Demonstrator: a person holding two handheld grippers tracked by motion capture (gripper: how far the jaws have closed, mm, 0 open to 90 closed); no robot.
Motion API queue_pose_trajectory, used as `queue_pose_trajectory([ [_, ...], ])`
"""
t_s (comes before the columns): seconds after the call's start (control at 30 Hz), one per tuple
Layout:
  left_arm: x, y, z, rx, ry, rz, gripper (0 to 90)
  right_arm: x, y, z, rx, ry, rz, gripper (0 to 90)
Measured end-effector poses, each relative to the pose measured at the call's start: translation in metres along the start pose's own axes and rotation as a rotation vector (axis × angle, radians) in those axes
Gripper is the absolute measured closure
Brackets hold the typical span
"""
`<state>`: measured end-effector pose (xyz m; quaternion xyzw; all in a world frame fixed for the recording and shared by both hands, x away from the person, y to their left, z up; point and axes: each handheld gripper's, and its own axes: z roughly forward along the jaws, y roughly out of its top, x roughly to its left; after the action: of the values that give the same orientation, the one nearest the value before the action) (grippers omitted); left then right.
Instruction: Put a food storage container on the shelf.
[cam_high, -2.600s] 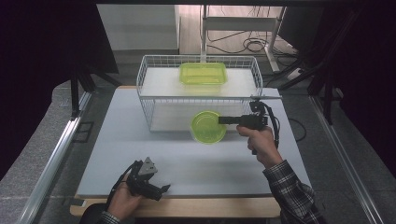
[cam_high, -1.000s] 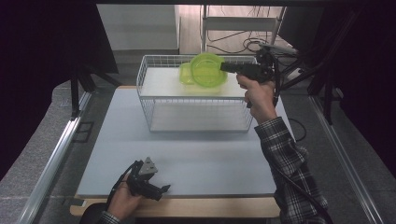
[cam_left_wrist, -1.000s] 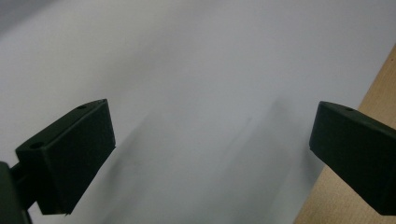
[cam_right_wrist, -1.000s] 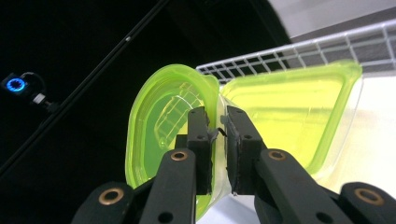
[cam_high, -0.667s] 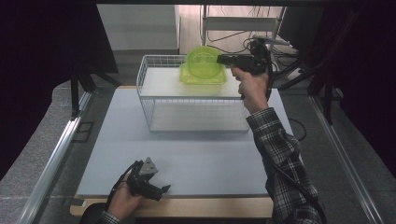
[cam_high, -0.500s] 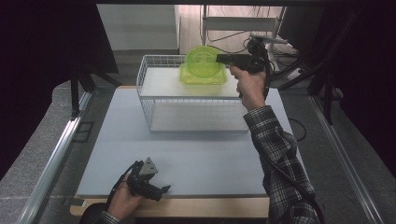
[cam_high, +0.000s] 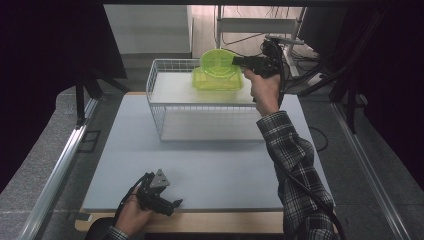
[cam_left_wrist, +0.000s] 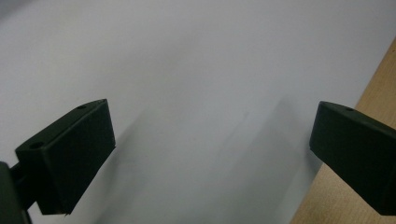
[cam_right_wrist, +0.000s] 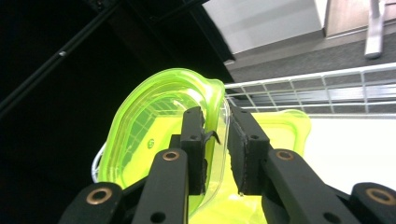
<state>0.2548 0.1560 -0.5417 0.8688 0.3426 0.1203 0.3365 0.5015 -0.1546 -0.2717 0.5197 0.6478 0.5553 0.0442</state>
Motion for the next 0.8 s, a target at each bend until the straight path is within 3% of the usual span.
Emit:
queue_pose_trajectory([
  [0.37, -0.001, 0.000, 0.001, 0.012, -0.001, 0.008, 0.0, -0.003, 0.000, 0.007, 0.000, 0.000, 0.011, 64.2],
  [0.8, 0.000, 0.000, -0.001, -0.004, 0.001, 0.001, 0.0, -0.001, -0.003, -0.004, 0.022, 0.074, -0.043, 44.1],
])
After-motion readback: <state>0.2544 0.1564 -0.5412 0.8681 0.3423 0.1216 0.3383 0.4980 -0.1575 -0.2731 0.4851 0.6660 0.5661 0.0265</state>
